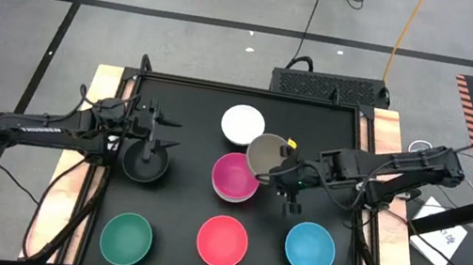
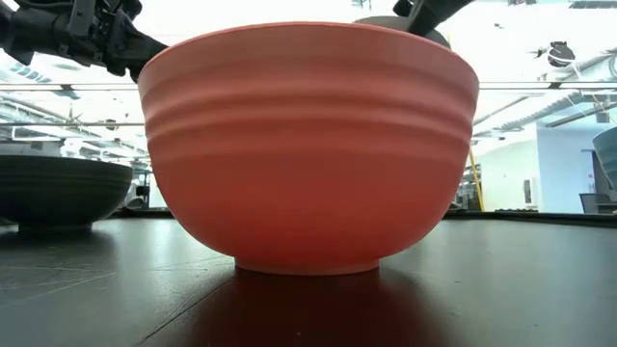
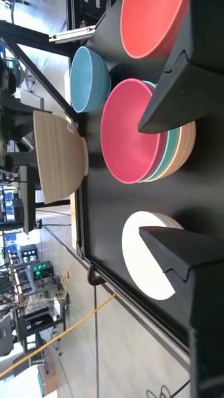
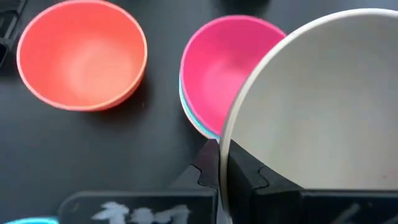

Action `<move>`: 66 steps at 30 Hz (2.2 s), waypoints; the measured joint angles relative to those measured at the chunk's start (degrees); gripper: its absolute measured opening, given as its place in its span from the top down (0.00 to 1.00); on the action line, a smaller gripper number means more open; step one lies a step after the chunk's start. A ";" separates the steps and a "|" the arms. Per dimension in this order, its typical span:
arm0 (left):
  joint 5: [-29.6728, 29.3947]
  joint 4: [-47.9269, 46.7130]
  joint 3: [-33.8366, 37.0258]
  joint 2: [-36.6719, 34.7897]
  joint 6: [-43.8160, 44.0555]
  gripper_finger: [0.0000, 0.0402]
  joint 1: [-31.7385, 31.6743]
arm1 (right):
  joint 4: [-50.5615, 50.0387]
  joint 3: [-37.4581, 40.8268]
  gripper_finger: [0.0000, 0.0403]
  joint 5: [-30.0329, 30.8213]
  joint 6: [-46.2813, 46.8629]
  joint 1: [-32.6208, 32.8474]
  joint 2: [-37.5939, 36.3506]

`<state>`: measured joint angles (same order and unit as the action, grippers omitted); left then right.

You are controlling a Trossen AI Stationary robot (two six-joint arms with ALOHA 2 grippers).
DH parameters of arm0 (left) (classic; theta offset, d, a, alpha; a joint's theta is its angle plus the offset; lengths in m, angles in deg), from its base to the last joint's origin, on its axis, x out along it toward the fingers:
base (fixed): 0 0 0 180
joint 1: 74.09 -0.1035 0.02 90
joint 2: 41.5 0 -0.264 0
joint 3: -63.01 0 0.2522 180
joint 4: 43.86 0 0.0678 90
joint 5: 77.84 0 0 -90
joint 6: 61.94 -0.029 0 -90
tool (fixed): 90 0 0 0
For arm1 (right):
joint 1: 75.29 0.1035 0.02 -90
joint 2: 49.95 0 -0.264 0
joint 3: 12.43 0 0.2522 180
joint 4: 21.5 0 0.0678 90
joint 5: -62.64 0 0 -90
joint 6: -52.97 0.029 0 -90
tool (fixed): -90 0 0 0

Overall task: Nest bowls inside each other
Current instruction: Stack the brown bowl on top of the pink bowl

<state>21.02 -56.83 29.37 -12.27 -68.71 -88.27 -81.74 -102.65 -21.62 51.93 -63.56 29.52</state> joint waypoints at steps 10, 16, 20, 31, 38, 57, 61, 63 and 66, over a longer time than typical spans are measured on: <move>-0.33 -0.19 0.00 -0.02 -0.20 0.35 0.00 | 2.09 -2.67 1.00 -4.68 -3.04 0.01 2.86; -0.33 -0.19 0.00 0.00 -0.21 0.35 0.00 | 3.26 -3.89 1.00 -7.85 -5.41 -1.21 5.62; -0.33 -0.16 0.00 -0.01 -0.22 0.35 0.00 | 4.31 -3.89 1.00 -9.21 -7.36 -2.17 6.64; -0.31 -0.16 0.00 -0.02 -0.59 0.35 0.00 | 4.92 -3.87 1.00 -13.48 -13.60 -3.78 6.93; -0.26 -0.23 0.00 -0.01 -0.58 0.35 0.02 | 9.88 -3.85 1.00 -13.29 -12.02 -7.19 11.19; 0.31 -1.49 0.00 -0.02 -1.85 0.35 0.01 | 4.69 -6.12 1.00 -13.57 -11.20 -6.35 16.37; 0.28 -1.48 0.00 -0.02 -1.60 0.35 0.00 | 6.14 -6.12 1.00 -15.63 -10.60 -5.69 16.42; 0.30 -1.50 0.00 -0.01 -1.49 0.35 0.01 | 6.29 -6.21 1.00 -16.47 -10.15 -5.60 17.14; 0.29 -1.48 0.00 -0.02 -1.50 0.35 0.02 | 4.47 -6.18 1.00 -16.48 -10.33 -5.60 18.05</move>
<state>21.31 -58.31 29.37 -12.29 -70.21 -88.24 -77.27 -108.84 -38.10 41.59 -69.16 47.57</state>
